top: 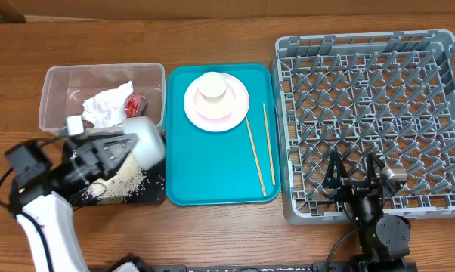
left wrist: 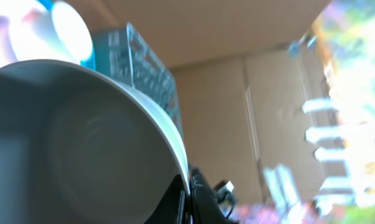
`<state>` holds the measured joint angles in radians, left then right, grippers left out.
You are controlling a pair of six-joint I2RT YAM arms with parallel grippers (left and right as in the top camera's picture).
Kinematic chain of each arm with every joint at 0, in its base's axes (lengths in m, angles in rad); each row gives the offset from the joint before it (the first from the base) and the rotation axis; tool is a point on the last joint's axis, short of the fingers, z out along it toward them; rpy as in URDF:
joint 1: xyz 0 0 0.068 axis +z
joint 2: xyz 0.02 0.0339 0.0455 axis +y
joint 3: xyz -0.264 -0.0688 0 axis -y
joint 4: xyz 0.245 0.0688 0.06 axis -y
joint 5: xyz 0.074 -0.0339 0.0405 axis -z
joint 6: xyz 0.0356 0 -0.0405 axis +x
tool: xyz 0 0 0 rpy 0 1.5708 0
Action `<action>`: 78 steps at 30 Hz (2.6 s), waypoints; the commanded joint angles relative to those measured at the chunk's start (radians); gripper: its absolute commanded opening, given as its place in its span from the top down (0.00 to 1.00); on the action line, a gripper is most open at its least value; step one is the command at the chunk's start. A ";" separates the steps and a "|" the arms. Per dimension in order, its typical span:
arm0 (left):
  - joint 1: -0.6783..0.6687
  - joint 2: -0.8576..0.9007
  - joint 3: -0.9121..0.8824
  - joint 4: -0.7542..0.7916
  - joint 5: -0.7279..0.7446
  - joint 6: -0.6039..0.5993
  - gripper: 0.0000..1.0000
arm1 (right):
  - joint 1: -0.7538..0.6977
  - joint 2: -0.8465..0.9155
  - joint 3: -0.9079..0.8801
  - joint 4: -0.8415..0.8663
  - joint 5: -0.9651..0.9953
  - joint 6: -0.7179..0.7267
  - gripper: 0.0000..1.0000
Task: Sort waste into correct bins and load items into the dishwasher
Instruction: 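Carry the empty bowl back and set it on the teal tray, then release the bowl and raise the left gripper over the bin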
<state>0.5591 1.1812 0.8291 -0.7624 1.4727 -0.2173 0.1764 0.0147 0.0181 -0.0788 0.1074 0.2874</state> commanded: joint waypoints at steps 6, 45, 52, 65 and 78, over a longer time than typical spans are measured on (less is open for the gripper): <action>-0.436 -0.123 0.186 0.004 -0.585 -0.175 0.96 | -0.007 -0.009 -0.010 0.005 -0.005 0.000 0.00; -1.227 0.335 0.192 0.089 -1.537 -0.224 0.96 | -0.007 -0.009 -0.010 0.006 -0.005 0.000 0.00; -1.227 0.335 0.181 0.091 -1.540 -0.224 0.96 | -0.007 -0.009 -0.010 0.005 -0.005 0.000 0.00; -1.218 0.333 0.188 0.100 -1.551 -0.225 0.47 | -0.007 -0.009 -0.010 0.005 -0.005 0.000 0.00; -1.064 0.208 0.455 -0.068 -1.551 -0.224 0.36 | -0.007 -0.009 -0.010 0.006 -0.005 0.000 0.00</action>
<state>-0.5644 1.4406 1.2133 -0.8062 -0.0616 -0.4423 0.1764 0.0147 0.0181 -0.0792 0.1074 0.2874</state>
